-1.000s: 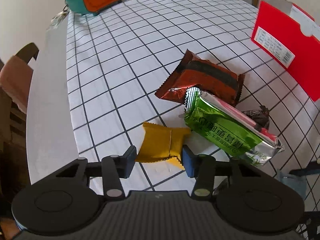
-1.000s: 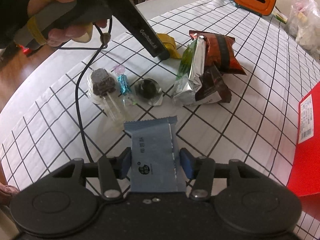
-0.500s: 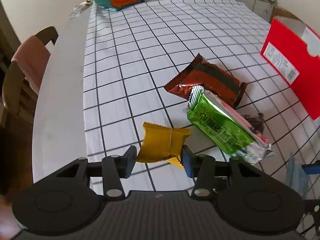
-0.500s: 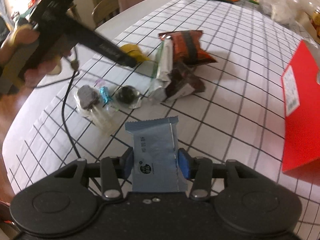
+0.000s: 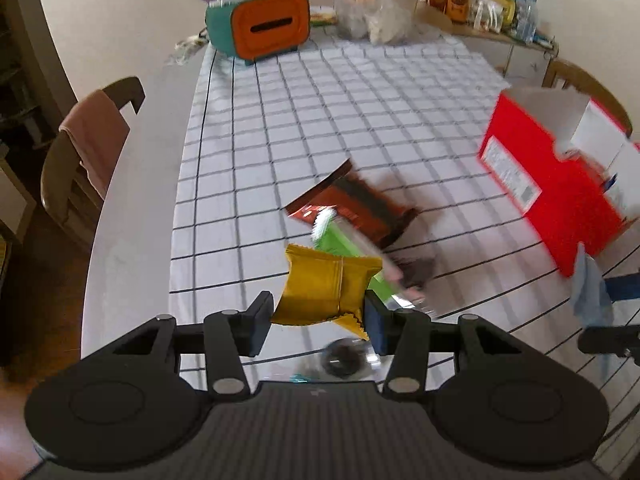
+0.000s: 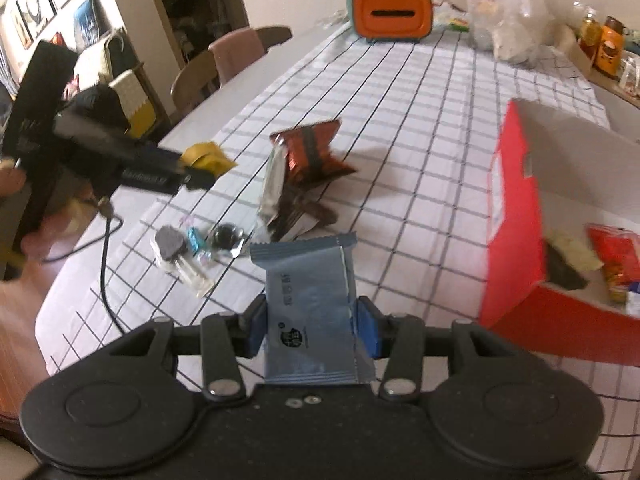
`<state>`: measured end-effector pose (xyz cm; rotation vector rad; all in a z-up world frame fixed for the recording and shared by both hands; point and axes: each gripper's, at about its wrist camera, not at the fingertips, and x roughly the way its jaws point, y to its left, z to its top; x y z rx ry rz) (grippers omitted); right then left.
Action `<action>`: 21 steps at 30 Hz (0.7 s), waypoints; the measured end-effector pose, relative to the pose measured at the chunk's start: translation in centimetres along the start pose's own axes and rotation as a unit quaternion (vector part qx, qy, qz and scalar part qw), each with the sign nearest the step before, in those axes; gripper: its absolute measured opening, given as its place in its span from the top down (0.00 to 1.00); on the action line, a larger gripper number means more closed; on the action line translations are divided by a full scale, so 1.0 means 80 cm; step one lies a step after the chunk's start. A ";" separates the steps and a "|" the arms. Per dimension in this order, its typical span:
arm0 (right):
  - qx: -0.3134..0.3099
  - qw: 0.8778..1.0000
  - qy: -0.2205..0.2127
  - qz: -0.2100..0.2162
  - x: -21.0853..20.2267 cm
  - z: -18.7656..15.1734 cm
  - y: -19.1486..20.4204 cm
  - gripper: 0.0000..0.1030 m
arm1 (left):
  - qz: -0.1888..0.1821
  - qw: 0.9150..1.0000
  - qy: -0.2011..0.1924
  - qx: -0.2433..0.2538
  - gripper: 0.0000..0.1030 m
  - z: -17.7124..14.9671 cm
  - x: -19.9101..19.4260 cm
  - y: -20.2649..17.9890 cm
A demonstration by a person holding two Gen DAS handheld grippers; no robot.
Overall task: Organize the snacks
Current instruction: 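Carry the yellow snack and blue packet with both tools over the red box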
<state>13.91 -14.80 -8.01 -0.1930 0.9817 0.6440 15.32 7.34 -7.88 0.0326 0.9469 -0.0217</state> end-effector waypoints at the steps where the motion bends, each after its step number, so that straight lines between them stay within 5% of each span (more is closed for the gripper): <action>1: 0.002 1.000 -0.004 0.001 -0.007 0.002 -0.007 0.56 | -0.001 1.000 -0.004 -0.002 0.54 0.002 -0.007 -0.009; 21: 0.052 0.996 -0.061 -0.047 -0.101 0.019 -0.193 0.56 | -0.042 0.997 -0.054 0.037 0.54 0.081 -0.050 -0.235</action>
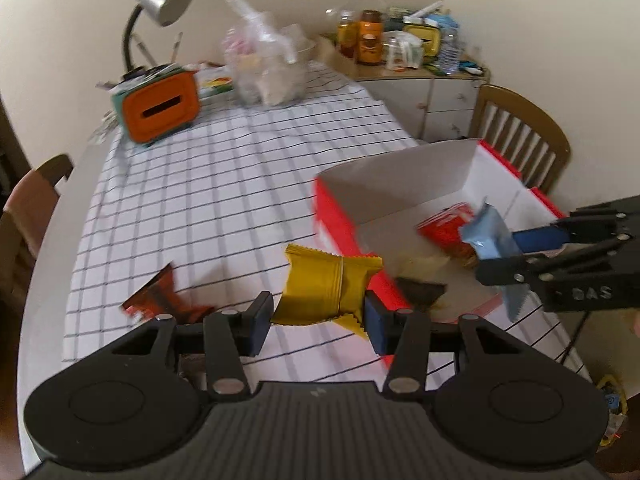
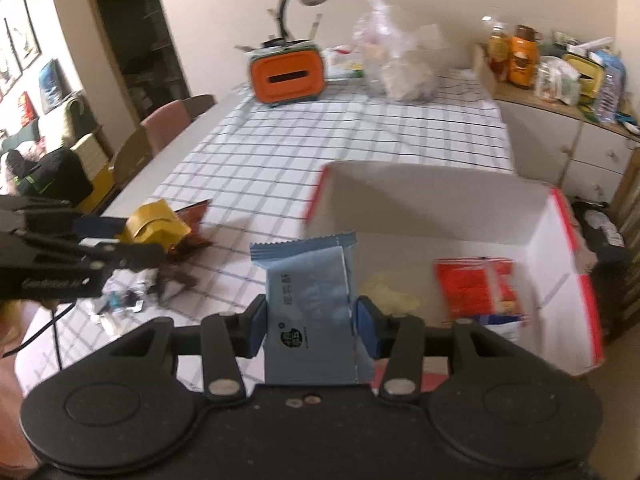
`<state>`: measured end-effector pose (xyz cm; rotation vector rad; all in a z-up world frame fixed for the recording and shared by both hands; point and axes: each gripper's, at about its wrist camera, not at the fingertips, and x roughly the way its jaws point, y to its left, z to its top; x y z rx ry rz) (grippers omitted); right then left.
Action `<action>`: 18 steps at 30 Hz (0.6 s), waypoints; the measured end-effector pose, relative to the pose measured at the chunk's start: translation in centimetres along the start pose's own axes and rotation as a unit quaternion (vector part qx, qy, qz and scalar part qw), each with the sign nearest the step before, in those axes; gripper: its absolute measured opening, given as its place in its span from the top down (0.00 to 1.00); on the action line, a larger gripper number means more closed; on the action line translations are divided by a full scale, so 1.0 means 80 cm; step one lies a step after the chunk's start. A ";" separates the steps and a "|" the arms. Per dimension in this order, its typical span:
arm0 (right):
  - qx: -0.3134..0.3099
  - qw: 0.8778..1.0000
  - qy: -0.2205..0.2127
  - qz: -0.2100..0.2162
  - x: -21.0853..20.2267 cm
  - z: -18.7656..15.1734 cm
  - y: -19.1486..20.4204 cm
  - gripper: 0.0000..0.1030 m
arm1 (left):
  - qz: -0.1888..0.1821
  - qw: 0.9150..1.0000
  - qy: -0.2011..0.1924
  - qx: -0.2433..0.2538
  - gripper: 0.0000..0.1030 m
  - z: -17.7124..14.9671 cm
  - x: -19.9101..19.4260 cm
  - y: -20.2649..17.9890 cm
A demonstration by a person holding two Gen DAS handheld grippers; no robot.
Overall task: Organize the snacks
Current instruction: 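Carry the yellow snack and blue packet with both tools over the red box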
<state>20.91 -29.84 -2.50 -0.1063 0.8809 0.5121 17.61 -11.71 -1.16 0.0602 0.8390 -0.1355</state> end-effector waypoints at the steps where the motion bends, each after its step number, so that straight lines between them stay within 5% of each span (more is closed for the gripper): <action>1: 0.003 1.000 0.000 -0.002 -0.001 0.001 -0.010 0.56 | -0.002 1.000 0.000 0.004 0.54 0.005 0.004 -0.010; 18: 0.016 0.998 0.027 -0.056 0.022 0.016 -0.136 0.56 | 0.017 0.999 0.035 0.032 0.54 0.053 0.088 -0.127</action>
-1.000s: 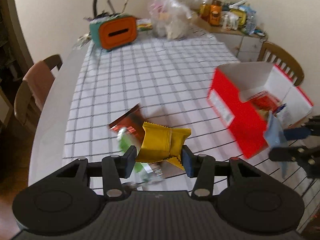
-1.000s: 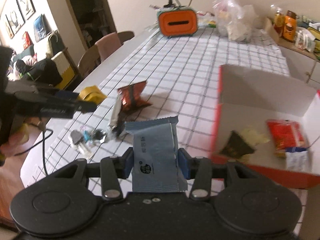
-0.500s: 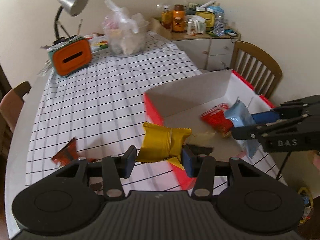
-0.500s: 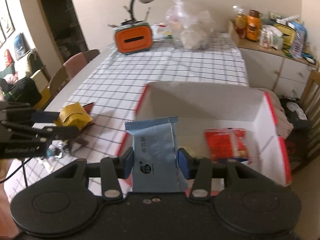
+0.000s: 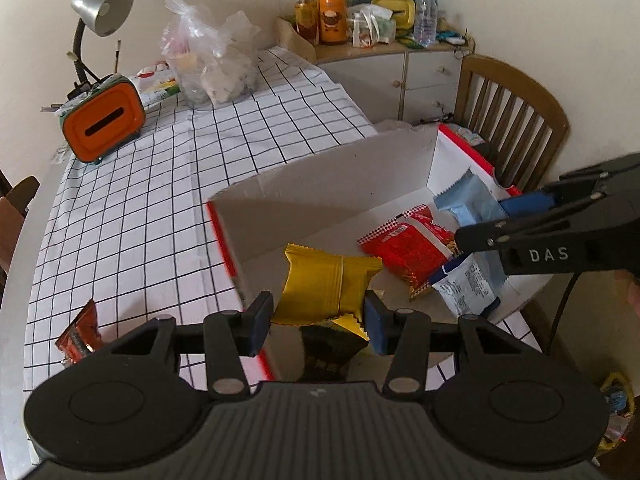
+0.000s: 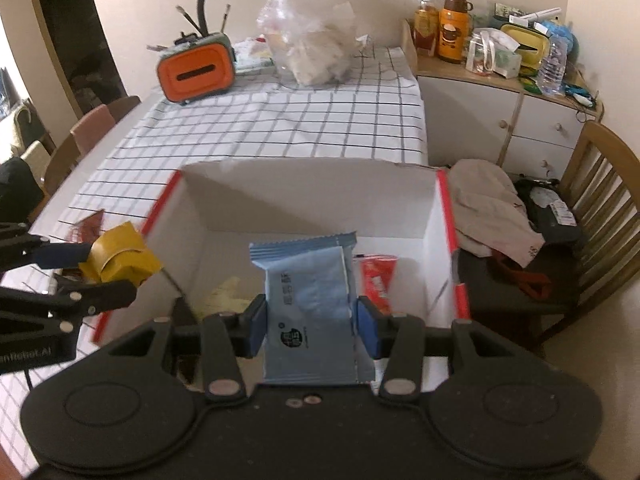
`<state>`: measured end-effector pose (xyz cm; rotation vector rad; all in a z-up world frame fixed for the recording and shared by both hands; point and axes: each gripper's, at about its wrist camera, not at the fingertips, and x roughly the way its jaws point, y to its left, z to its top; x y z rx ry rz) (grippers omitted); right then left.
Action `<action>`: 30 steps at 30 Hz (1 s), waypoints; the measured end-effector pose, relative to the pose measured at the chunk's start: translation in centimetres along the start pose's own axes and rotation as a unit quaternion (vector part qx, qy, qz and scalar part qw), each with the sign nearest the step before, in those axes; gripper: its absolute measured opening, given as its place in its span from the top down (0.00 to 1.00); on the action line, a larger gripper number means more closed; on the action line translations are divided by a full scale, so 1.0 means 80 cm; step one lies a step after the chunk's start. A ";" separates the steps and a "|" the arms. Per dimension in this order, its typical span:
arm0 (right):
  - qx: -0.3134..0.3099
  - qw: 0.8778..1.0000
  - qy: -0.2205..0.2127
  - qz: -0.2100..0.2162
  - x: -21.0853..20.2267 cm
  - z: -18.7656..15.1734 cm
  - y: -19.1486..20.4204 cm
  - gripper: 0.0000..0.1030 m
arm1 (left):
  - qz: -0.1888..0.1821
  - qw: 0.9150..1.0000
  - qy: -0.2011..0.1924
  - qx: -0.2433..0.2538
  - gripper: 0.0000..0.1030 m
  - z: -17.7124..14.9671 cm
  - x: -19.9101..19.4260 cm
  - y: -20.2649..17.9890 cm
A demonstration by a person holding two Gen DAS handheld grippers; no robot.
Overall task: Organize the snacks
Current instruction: 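Carry the yellow snack and blue packet with both tools over the red box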
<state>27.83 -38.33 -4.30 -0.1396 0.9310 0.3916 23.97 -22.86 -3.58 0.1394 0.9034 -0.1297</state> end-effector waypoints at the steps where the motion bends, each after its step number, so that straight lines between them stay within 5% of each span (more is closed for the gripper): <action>1: -0.002 1.000 0.002 -0.002 0.004 0.002 -0.003 0.56 | 0.002 1.000 0.004 0.002 0.54 0.001 0.005 -0.004; 17: -0.072 0.995 0.074 -0.010 0.094 0.030 -0.002 0.56 | 0.031 0.996 0.064 0.049 0.54 0.022 0.070 -0.047; 30: -0.089 0.990 0.107 -0.007 0.114 0.029 -0.002 0.56 | 0.038 0.988 0.140 0.051 0.53 0.036 0.105 -0.050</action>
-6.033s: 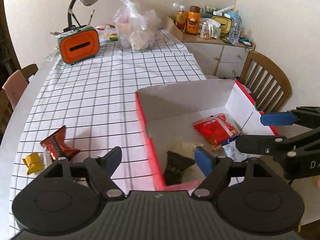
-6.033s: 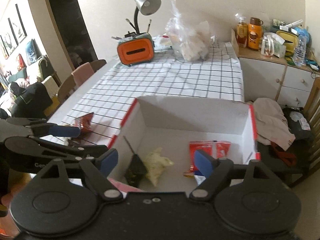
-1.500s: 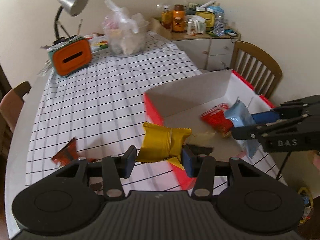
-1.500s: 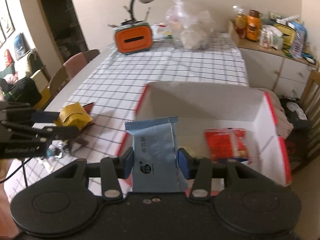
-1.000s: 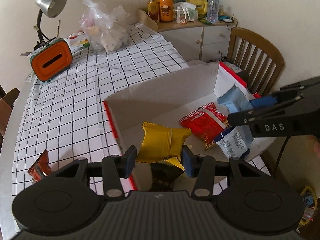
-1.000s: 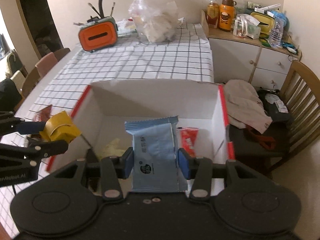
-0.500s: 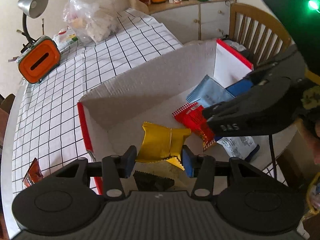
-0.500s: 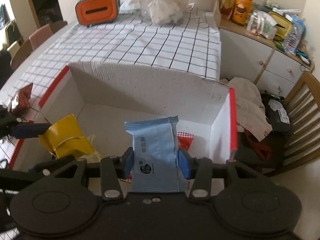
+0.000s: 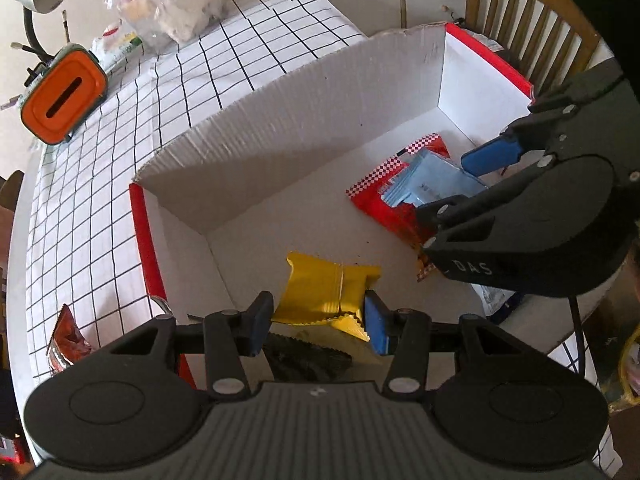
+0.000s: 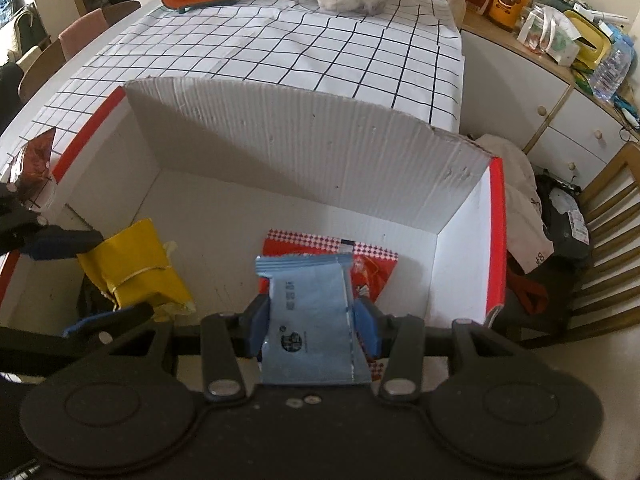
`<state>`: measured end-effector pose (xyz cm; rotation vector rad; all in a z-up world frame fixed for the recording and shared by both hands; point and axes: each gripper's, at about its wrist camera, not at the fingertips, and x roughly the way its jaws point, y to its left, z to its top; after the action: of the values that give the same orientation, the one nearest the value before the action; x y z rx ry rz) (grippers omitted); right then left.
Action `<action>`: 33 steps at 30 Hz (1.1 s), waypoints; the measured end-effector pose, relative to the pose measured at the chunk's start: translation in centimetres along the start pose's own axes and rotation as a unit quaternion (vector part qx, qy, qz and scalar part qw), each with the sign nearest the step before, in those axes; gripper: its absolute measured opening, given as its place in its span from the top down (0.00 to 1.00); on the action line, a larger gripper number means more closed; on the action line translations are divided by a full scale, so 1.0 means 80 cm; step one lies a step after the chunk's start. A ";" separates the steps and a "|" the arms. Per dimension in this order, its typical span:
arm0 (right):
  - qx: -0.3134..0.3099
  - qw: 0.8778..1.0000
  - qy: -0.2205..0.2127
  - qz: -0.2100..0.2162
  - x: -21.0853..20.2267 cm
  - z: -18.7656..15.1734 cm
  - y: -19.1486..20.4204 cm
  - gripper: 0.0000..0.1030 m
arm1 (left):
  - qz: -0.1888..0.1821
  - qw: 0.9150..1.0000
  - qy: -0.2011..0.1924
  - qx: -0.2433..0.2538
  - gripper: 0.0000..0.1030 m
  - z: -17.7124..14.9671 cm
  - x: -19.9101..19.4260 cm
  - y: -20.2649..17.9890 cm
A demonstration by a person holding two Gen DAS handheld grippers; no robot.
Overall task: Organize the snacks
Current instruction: 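Carry the yellow snack and blue packet with both tools over the red box, then open both tools to drop the yellow snack and blue packet into the box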
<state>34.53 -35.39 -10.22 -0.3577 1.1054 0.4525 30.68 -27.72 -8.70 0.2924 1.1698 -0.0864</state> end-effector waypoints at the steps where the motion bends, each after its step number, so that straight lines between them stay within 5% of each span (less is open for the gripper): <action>1: 0.000 1.000 -0.001 0.002 -0.001 0.000 -0.001 0.56 | -0.001 1.000 0.001 -0.001 0.53 0.000 0.000 -0.001; 16: 0.019 0.998 -0.028 0.046 -0.048 -0.026 -0.009 0.55 | -0.015 0.999 -0.025 -0.031 0.45 -0.009 -0.019 0.005; 33: 0.035 0.990 -0.099 0.098 -0.131 -0.052 0.012 0.52 | -0.039 0.988 -0.109 -0.098 0.35 -0.059 -0.098 0.048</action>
<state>26.92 -38.38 -2.44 -0.1391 0.9633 0.6087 24.23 -23.39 -2.51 0.0606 0.9631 -0.0687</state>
